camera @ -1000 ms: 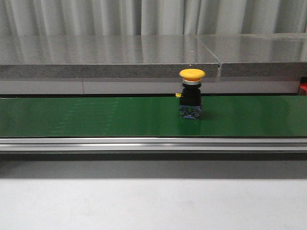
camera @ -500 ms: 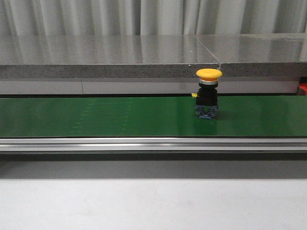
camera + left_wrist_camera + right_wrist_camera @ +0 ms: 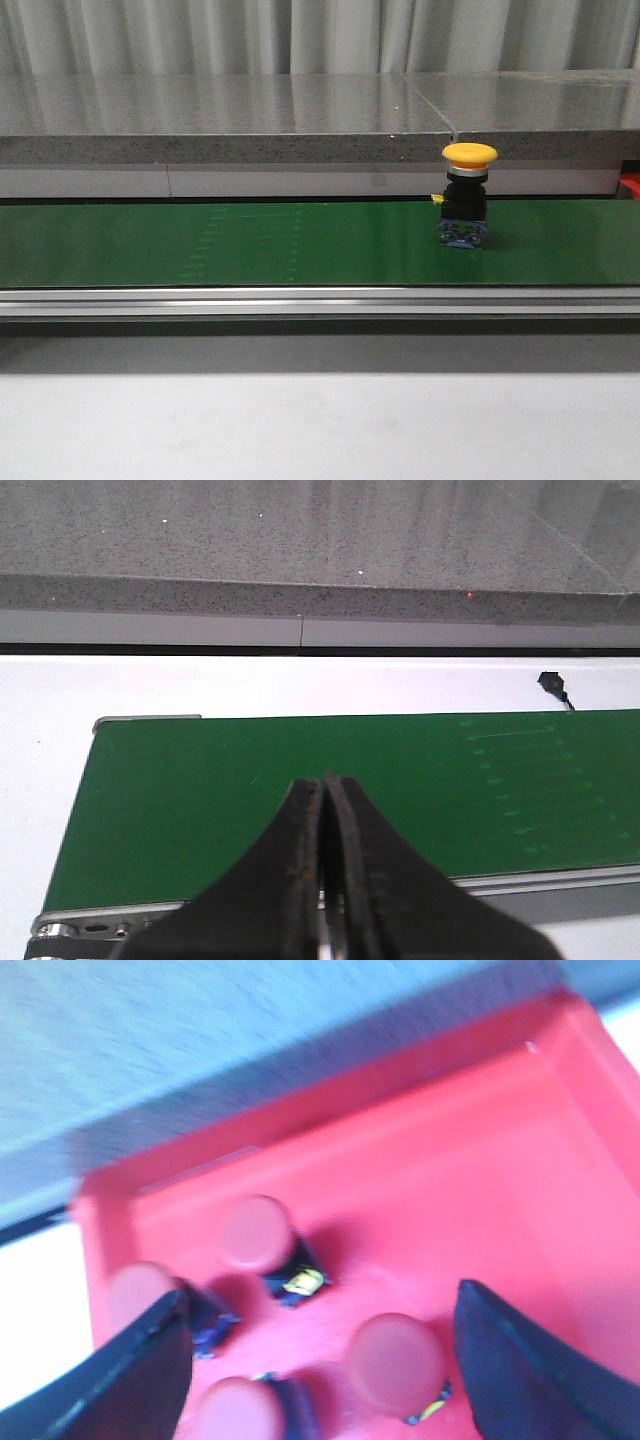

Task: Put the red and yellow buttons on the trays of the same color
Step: 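Grasp the yellow button at the belt's end with the right gripper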

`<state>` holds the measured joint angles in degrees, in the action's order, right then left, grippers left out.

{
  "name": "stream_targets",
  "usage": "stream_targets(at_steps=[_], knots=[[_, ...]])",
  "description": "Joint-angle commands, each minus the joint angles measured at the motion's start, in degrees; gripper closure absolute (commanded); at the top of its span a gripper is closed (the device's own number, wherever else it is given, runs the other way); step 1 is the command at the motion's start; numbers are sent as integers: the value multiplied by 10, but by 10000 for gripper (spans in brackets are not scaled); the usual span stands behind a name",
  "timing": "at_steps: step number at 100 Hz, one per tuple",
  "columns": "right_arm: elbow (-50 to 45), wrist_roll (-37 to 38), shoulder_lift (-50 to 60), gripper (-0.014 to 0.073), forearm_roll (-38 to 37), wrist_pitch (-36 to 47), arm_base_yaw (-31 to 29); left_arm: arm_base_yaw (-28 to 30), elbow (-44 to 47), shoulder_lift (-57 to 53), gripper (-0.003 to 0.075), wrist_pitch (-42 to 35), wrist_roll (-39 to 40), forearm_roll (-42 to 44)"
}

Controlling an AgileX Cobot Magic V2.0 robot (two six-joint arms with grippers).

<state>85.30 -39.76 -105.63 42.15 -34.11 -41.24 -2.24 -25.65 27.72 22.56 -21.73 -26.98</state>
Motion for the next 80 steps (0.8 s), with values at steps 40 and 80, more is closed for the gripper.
stream_targets(at_steps=[40,80], knots=[[-144,-164,250,45,166,-113,5,-5,-16,4,739,-37,1,-12],[-298,-182,360,45,78,-125,140,-5,-16,4,739,-37,1,-12]])
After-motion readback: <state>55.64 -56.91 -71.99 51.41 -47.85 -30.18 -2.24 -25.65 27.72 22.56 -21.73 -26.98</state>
